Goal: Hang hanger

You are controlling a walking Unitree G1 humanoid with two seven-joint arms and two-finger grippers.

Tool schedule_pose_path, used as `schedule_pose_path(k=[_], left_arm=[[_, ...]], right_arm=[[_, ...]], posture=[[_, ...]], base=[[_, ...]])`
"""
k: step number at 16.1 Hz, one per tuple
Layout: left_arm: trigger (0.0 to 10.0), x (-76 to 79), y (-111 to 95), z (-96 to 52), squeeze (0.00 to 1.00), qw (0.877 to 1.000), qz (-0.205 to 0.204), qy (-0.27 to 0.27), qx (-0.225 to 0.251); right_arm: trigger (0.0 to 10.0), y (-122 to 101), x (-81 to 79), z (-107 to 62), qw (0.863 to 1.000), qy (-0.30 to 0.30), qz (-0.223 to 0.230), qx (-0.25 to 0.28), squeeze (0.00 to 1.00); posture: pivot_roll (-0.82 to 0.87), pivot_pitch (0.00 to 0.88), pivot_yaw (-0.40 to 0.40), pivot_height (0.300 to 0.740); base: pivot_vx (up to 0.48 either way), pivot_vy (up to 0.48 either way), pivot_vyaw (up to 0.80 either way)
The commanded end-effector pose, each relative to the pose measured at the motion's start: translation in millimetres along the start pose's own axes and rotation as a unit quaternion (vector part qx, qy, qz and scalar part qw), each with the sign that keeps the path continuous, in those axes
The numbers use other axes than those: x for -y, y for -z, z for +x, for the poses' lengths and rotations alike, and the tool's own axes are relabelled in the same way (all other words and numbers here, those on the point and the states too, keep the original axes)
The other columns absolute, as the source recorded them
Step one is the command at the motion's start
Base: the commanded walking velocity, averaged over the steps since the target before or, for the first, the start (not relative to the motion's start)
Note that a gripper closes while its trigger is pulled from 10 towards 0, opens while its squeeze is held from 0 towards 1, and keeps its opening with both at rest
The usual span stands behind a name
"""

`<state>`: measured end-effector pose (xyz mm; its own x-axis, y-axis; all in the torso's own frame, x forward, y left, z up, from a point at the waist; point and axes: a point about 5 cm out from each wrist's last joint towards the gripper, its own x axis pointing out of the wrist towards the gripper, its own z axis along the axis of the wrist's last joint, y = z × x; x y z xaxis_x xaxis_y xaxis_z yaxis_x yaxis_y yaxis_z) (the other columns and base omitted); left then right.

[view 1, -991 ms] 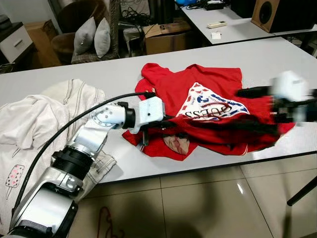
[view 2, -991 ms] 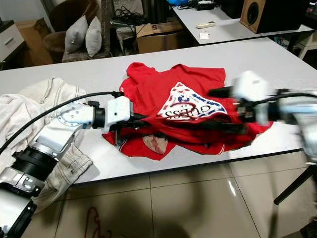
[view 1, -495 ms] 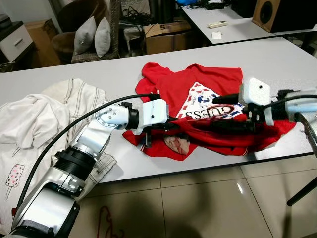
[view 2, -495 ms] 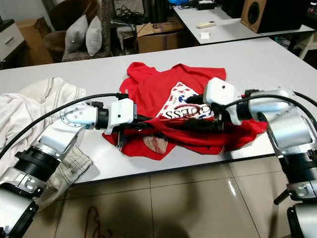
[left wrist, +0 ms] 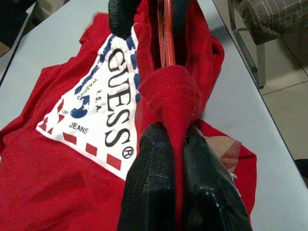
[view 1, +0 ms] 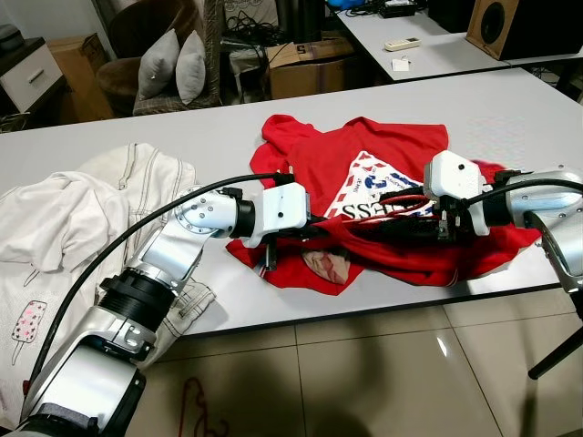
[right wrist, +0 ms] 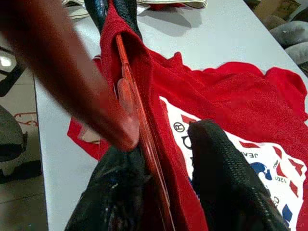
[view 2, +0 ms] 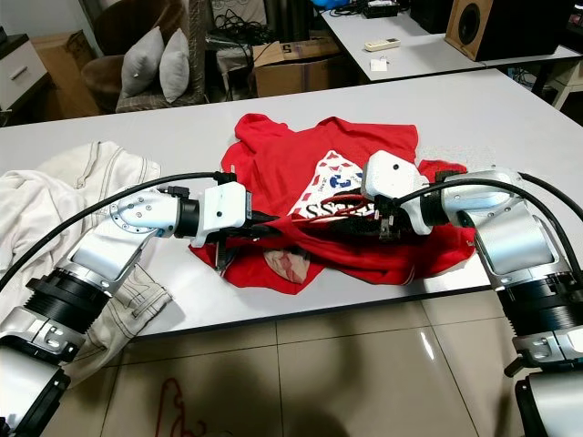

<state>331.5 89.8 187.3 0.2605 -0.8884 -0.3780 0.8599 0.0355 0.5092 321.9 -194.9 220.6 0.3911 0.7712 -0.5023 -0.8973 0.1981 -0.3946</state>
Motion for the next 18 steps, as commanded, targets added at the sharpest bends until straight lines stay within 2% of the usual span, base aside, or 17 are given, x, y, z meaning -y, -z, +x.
schedule_pose_path(k=[1,18], left_arm=[[0.0,-5.4,-7.6,-2.4,0.0,1.0,0.026,0.001,0.002],[0.0,-11.7,-4.4,-6.4,0.0,1.0,0.021,-0.012,-0.003]], right_arm=[[0.0,-6.3,3.5,2.7,1.0,0.005,-0.013,-0.005,0.0],[0.0,-6.5,0.3,0.0,1.0,-0.01,-0.002,0.006,0.0]], posture=[[-0.09,0.0,0.127,0.74],[-0.1,0.0,0.129,0.74]], base=[[0.0,0.0,0.0],[0.0,0.0,0.0]])
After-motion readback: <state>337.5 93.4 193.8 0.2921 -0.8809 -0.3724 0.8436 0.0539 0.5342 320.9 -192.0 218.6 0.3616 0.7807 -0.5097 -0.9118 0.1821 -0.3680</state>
